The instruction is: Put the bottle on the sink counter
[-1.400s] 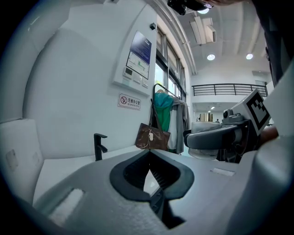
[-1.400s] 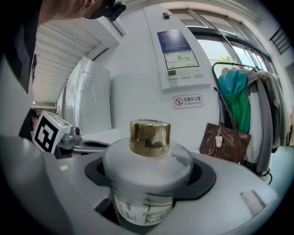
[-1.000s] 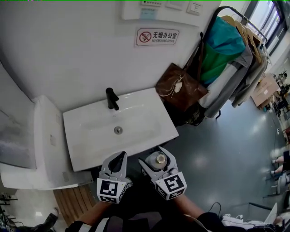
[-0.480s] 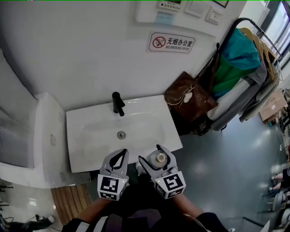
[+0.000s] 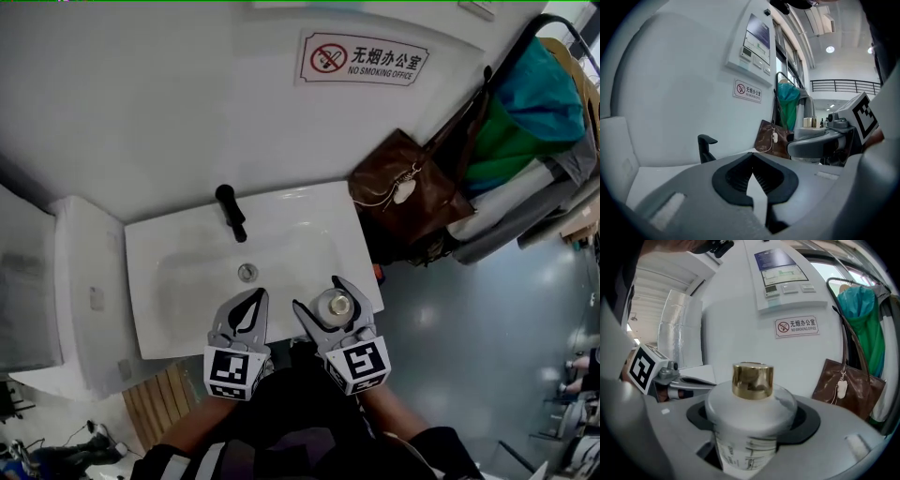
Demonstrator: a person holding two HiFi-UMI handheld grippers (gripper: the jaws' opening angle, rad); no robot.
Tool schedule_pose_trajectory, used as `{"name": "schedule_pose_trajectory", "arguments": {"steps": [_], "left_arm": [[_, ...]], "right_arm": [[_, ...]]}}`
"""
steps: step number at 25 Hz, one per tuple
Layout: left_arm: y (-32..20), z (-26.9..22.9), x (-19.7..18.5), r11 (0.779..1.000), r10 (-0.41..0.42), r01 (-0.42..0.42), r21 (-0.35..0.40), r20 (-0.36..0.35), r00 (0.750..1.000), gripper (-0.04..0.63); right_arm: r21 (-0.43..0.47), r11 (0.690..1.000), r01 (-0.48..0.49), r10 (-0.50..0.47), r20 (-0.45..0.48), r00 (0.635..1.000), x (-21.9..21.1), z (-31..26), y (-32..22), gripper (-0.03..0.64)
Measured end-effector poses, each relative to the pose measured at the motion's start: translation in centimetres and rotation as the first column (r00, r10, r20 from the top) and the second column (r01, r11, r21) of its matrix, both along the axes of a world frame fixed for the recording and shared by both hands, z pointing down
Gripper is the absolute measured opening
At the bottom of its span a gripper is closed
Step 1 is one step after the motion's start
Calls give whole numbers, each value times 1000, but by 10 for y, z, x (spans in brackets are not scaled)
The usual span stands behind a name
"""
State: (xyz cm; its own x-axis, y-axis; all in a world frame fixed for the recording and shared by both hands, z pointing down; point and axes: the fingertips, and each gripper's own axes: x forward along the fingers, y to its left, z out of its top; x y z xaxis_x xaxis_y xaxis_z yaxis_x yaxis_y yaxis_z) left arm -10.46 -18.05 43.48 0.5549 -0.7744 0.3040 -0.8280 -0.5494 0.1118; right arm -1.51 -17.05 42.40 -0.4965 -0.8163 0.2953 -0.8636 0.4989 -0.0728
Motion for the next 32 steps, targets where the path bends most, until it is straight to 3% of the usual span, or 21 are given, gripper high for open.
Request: {"name": "schedule_pose_trajectory", "arguments": {"steps": [12,32], "left_arm": [[-78,33,36,997,-66,70,-40,78,995,0],[-171,78,64,983,-162,171,-71,113,980,0]], "right_arm": [[-22,1000,14,-13,8,1000,44,33,-93,347],[-52,996,72,-74,-35,997,65,93,-197,347]]}}
